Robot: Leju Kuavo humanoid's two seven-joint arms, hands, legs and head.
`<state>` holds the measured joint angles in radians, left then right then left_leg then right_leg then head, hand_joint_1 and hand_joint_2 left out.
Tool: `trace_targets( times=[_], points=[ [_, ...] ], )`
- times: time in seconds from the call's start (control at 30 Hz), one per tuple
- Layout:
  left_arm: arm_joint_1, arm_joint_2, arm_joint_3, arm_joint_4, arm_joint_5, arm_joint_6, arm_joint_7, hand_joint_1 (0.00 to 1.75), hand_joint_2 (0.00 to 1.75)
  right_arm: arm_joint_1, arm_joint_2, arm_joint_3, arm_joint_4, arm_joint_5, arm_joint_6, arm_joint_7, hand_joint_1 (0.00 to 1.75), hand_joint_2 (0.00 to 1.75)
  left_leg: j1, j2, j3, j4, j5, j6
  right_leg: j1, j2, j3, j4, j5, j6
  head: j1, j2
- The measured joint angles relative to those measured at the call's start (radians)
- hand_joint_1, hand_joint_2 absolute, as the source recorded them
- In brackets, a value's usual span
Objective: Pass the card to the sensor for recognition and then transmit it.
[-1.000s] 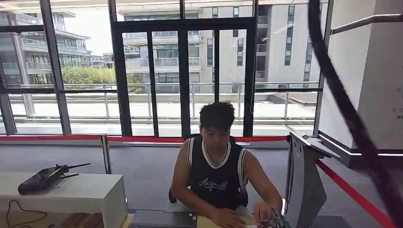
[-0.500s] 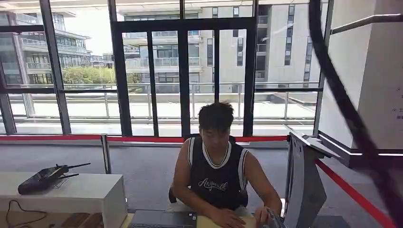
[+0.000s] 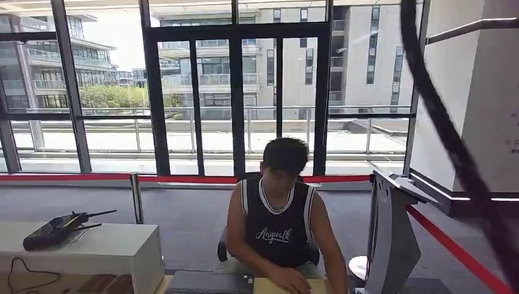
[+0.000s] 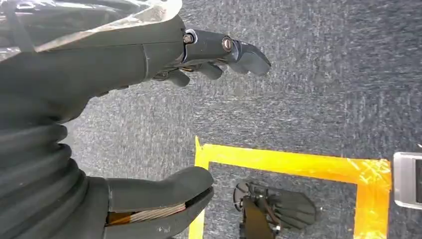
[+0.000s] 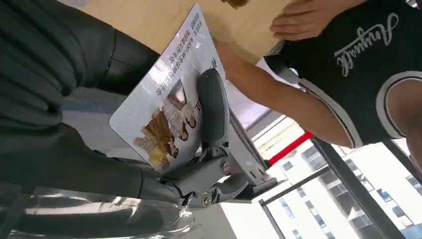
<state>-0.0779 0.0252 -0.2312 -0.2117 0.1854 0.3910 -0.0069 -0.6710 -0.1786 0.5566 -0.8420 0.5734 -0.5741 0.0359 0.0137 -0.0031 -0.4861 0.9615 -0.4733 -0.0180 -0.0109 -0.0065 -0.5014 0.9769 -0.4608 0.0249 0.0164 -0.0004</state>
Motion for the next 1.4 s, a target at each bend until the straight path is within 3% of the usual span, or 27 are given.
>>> trace_targets(
  times=[0.43,0.73,0.93,1.4],
  points=[
    [0.002,0.004,-0.015,0.0,0.004,0.001,0.006,0.0,1.75,0.06,-0.059,-0.006,-0.087,-0.006,0.008,0.02,1.75,1.75,0.0,0.0,0.001,0.0,0.0,0.0,0.0,0.0,0.0,0.0,0.0,0.0,0.0,0.0],
    [0.004,0.004,-0.017,0.0,0.027,0.005,0.01,0.0,1.75,0.165,-0.127,-0.035,-0.109,-0.019,0.039,0.045,1.75,1.75,0.0,0.0,0.0,0.0,-0.001,0.001,-0.001,0.0,0.0,0.0,0.0,0.0,0.0,0.0],
    [0.003,0.004,-0.019,0.0,0.041,0.014,0.005,0.0,1.75,0.186,-0.13,-0.025,-0.09,0.027,0.105,0.075,1.75,1.75,0.0,0.0,0.0,0.0,0.0,0.001,0.0,0.0,0.0,0.0,0.0,0.0,0.0,0.0],
    [0.002,0.004,-0.043,0.0,0.051,0.014,0.009,0.0,1.75,0.19,-0.123,-0.01,0.053,0.017,0.126,0.084,1.75,1.75,0.0,0.0,-0.001,0.0,0.0,0.001,0.0,0.0,0.0,0.0,0.0,0.0,0.001,0.0]
  ],
)
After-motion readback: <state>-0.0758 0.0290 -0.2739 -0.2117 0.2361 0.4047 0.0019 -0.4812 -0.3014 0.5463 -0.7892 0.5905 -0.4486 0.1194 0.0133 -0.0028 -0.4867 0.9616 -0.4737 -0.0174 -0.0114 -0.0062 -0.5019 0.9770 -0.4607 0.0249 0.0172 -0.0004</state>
